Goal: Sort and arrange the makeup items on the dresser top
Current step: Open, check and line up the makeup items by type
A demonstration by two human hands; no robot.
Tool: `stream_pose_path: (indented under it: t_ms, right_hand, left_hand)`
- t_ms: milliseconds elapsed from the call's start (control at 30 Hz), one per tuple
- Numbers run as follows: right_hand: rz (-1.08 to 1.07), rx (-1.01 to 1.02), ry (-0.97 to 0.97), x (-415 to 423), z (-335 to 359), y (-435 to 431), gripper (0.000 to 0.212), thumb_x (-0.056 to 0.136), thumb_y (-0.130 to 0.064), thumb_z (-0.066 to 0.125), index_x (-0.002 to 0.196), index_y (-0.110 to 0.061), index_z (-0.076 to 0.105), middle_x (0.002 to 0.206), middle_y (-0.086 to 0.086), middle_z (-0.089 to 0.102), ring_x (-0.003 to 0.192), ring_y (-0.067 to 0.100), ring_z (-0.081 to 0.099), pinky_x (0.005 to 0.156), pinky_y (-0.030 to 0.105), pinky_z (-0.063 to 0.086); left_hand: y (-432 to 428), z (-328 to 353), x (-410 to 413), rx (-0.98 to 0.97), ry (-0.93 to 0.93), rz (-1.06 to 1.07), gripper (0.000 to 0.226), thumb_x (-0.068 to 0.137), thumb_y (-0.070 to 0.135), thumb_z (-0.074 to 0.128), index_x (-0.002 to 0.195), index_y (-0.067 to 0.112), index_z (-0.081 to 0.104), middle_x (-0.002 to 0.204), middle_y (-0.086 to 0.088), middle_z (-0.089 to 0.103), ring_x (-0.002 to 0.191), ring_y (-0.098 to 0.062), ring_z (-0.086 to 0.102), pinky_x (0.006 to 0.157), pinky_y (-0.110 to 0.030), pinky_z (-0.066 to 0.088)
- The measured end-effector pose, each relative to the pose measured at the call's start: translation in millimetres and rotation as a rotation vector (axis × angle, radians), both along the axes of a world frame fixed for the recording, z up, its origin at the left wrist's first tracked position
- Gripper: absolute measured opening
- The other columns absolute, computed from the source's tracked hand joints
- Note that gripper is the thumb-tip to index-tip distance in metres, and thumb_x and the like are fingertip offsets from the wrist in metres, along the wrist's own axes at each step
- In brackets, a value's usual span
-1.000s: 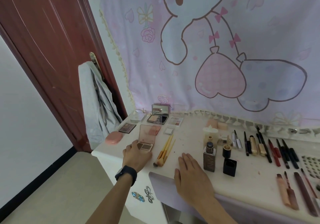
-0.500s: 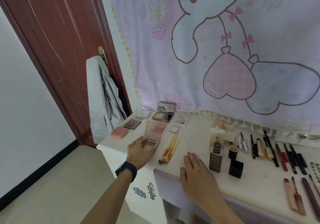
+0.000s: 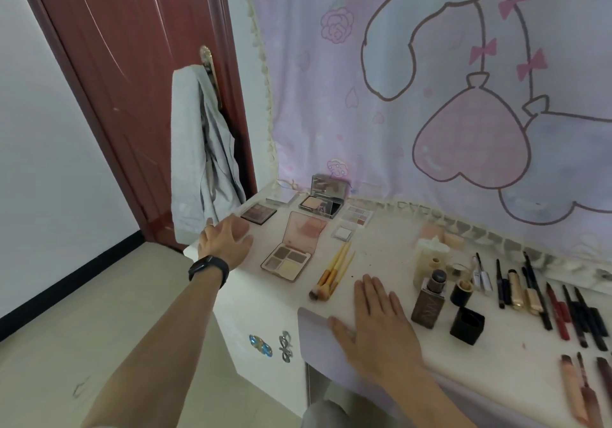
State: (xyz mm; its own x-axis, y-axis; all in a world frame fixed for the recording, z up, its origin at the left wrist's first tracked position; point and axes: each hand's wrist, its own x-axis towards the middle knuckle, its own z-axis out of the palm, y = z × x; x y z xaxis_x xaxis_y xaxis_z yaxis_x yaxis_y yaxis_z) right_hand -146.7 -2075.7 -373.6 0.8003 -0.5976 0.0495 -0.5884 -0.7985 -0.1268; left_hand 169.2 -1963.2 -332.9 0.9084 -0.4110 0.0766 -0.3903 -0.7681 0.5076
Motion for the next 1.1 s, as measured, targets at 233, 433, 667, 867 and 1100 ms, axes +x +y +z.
stream_pose_path:
  t_ms: [233,433,667,867,1100]
  right_hand:
    - [-0.004,-0.014,-0.003,-2,1,1,0.093,0.092,-0.073,0.003,0.161,-0.011,-0.007,0.169,0.006,-0.012,0.155,0.019,-0.015,0.124,0.039,-0.01]
    - [-0.012,-0.011,-0.01,-2,-1,1,0.095,0.09,-0.074,0.001,0.161,-0.012,-0.006,0.169,0.005,-0.011,0.155,0.018,-0.015,0.123,0.038,-0.01]
    - [-0.017,-0.004,-0.017,-2,-2,1,0.096,0.089,-0.076,0.0,0.161,-0.012,-0.003,0.17,0.004,-0.008,0.155,0.018,-0.012,0.125,0.039,-0.008]
    - [-0.027,0.015,-0.027,-2,0,1,0.096,0.09,-0.076,0.003,0.161,-0.012,-0.003,0.17,0.003,-0.008,0.155,0.017,-0.012,0.124,0.037,-0.01]
    - [-0.006,0.123,-0.236,-14,10,7,0.075,0.098,-0.066,0.025,0.158,-0.022,0.026,0.166,-0.009,0.019,0.153,0.006,0.008,0.121,0.026,0.011]
  left_hand:
    - [-13,-10,3,0.035,-0.047,0.016,0.047,0.095,0.047,0.052,0.139,0.035,0.041,0.147,-0.019,0.034,0.135,-0.038,0.034,0.111,-0.049,0.026]
    - [-2,-11,5,-0.026,-0.044,-0.001,0.044,0.091,0.049,0.058,0.132,0.034,0.051,0.121,-0.014,0.042,0.115,-0.038,0.045,0.1,-0.048,0.042]
    - [20,14,-12,-0.496,0.261,0.092,0.054,0.066,0.074,0.068,0.109,0.041,0.065,0.106,0.011,0.066,0.101,-0.014,0.061,0.078,-0.026,0.048]
    - [37,35,-55,-0.851,0.441,-0.013,0.048,0.073,0.049,0.083,0.114,0.03,0.067,0.104,0.009,0.074,0.107,-0.008,0.064,0.094,-0.029,0.046]
    - [43,59,-138,-0.895,0.506,-0.288,0.057,0.066,0.04,0.089,0.115,0.026,0.063,0.111,-0.001,0.073,0.1,-0.007,0.069,0.085,-0.021,0.05]
